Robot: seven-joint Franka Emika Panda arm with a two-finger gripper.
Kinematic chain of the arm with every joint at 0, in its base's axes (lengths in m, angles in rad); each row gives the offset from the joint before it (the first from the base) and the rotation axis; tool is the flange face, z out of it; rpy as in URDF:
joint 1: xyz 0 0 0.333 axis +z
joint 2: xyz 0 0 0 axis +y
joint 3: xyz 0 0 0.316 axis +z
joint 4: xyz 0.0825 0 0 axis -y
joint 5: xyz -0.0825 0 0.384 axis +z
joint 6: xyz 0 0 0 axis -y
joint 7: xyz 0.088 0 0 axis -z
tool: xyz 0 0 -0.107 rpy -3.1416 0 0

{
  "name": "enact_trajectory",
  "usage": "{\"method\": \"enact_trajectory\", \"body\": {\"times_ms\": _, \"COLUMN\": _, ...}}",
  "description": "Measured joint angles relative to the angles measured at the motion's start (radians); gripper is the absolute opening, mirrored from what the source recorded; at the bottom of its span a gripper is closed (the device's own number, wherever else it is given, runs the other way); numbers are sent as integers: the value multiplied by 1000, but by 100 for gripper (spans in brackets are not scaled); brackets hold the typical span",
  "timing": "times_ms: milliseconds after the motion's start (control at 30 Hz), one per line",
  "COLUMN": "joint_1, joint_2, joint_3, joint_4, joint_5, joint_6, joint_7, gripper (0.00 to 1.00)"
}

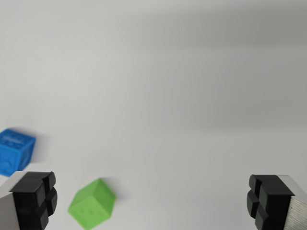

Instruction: Stack cube

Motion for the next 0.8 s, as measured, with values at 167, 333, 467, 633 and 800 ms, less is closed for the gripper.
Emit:
{"method": "enact_trajectory", "body": {"times_ms": 167, "joint_1": 0, "joint_2": 0, "joint_3": 0, "joint_4": 0, "joint_5": 0, "joint_6": 0, "joint_7": 0, "gripper": 100}}
{"method": "enact_trajectory", "body": {"times_ms": 333, "joint_1": 0, "joint_2": 0, "joint_3": 0, "joint_4": 0, "joint_5": 0, "joint_6": 0, "joint_7": 0, "gripper": 100}}
{"method": "enact_trajectory", "body": {"times_ms": 467, "joint_1": 0, "joint_2": 0, "joint_3": 0, "joint_4": 0, "joint_5": 0, "joint_6": 0, "joint_7": 0, "gripper": 100}}
{"method": "enact_trajectory", "body": {"times_ms": 633, "joint_1": 2, "joint_2": 0, "joint_3": 0, "joint_4": -4, "joint_5": 0, "joint_6": 2, "joint_7": 3, "gripper": 100}}
{"method": "enact_trajectory", "body": {"times_ms": 800, "joint_1": 7, "joint_2": -1, "joint_3": 2, "joint_4": -13, "joint_5": 0, "joint_6": 7, "joint_7": 13, "gripper": 100}}
